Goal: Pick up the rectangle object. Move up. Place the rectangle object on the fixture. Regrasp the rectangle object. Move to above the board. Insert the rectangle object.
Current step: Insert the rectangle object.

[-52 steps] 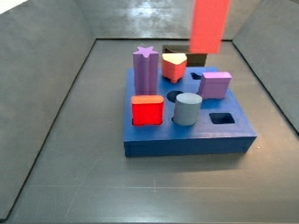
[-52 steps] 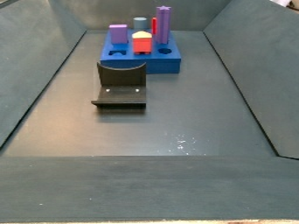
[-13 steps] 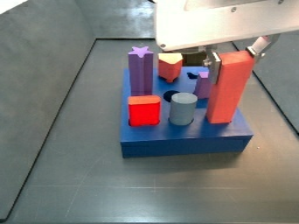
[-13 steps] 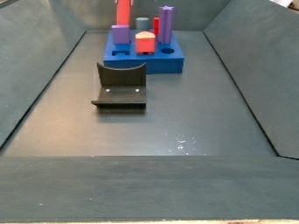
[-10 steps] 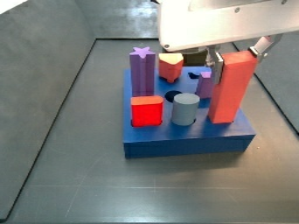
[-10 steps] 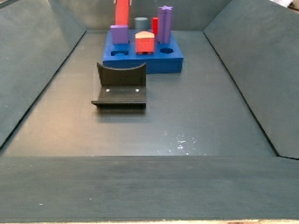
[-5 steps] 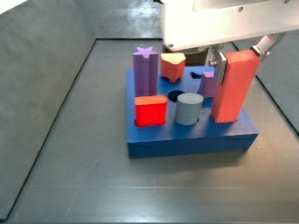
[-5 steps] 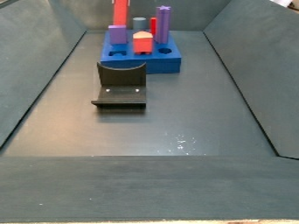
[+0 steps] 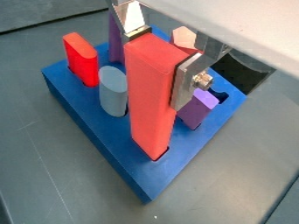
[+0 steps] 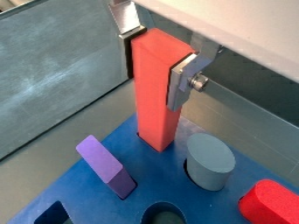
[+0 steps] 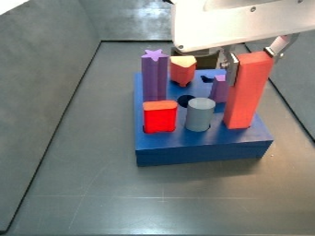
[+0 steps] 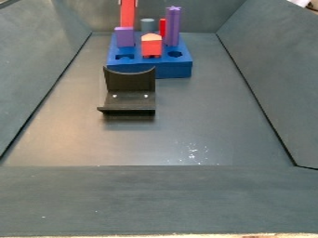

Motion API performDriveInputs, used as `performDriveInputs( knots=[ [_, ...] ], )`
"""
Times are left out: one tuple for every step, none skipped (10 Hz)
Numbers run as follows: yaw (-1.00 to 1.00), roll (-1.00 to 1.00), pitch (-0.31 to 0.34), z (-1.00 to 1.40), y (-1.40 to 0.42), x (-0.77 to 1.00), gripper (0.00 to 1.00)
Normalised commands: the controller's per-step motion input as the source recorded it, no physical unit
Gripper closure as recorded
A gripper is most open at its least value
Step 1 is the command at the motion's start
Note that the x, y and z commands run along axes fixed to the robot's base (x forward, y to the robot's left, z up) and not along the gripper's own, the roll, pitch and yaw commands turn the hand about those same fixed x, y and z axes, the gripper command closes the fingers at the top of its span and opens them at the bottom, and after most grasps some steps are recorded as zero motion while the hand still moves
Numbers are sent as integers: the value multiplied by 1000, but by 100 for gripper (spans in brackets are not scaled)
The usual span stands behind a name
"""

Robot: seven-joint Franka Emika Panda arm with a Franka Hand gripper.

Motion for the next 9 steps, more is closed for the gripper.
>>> performDriveInputs(
  knots=[
    [-20, -19, -207, -874, 0, 0, 100],
    [-77, 0, -120, -1000, 0, 0, 100],
    [-109, 0, -24, -1000, 0, 0, 100],
    [-120, 0, 0, -1000, 0, 0, 100],
    [-120, 0, 0, -1000, 0, 0, 100],
    [-103, 0, -49, -1000, 0, 34, 100],
    [-37, -47, -214, -811, 0, 6, 100],
    [0, 0, -277, -354, 149, -140, 100],
    [0, 0, 140, 0, 0, 140, 100]
  ],
)
